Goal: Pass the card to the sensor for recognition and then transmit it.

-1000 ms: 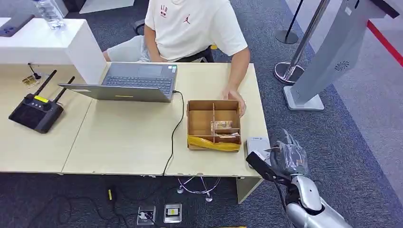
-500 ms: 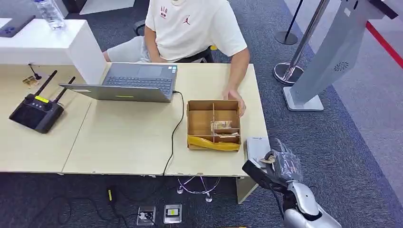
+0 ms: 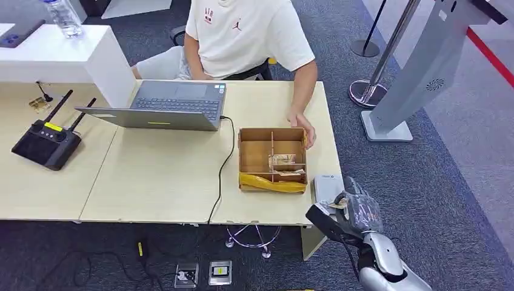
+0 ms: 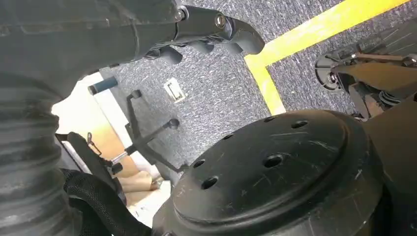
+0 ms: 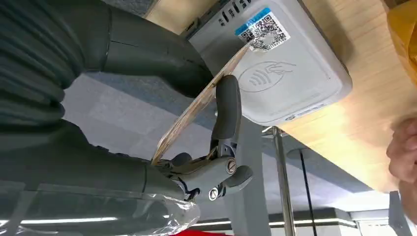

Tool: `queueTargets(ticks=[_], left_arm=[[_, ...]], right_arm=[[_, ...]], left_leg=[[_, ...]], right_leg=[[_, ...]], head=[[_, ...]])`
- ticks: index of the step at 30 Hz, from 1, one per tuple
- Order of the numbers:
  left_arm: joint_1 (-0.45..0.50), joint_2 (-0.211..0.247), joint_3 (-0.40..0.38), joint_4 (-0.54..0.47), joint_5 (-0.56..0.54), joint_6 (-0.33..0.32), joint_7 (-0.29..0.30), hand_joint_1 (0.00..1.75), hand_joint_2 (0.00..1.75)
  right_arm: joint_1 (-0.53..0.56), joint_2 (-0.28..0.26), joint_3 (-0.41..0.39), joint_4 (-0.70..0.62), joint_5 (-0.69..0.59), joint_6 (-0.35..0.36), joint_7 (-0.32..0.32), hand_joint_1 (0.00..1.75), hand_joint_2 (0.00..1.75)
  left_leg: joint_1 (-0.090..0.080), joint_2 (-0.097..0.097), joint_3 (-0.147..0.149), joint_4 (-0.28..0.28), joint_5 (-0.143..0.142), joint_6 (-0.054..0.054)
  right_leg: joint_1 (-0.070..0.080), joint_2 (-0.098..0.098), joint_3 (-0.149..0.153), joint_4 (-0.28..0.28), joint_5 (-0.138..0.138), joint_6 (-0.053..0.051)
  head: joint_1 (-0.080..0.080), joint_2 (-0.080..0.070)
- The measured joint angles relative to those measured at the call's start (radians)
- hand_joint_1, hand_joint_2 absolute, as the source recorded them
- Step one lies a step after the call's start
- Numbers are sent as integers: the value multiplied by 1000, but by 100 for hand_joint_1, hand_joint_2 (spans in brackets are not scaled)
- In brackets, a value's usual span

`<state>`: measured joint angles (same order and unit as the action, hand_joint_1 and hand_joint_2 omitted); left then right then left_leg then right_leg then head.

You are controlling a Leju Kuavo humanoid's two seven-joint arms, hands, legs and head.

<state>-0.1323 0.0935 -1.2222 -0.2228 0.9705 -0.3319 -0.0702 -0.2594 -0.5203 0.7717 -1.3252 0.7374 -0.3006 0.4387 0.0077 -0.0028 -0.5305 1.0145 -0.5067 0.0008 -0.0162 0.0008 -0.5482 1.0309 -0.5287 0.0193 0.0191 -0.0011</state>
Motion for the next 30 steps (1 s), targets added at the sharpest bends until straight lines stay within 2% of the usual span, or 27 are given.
queueTargets(ticks=[11, 18, 23, 30], left_arm=[[-1, 0, -1, 0, -1, 0, 1, 0, 175], [-1, 0, -4, 0, -8, 0, 1, 0, 175], [-2, 0, -4, 0, -17, 0, 1, 0, 175], [-8, 0, -14, -5, -39, 0, 1, 0, 175]], right_arm=[[1, 4, -3, 1, 63, -18, 1, 175, 175], [-21, 2, -38, -67, 156, -13, 18, 175, 175], [-85, -4, -63, -137, 210, 16, 26, 175, 175], [-275, 1, -47, -169, 204, 121, 9, 175, 175]], left_leg=[[0, 0, 0, 0, 0, 0], [0, 0, -1, 0, 0, 0], [0, 0, -1, 0, 0, 0], [0, 0, -2, 0, 2, 0]], right_leg=[[0, 0, 0, 0, 0, 0], [0, 0, 0, 0, 0, 0], [0, 0, 0, 0, 1, 0], [0, -1, 0, 1, 1, 0]], head=[[0, 0], [0, 0], [0, 0], [0, 0]])
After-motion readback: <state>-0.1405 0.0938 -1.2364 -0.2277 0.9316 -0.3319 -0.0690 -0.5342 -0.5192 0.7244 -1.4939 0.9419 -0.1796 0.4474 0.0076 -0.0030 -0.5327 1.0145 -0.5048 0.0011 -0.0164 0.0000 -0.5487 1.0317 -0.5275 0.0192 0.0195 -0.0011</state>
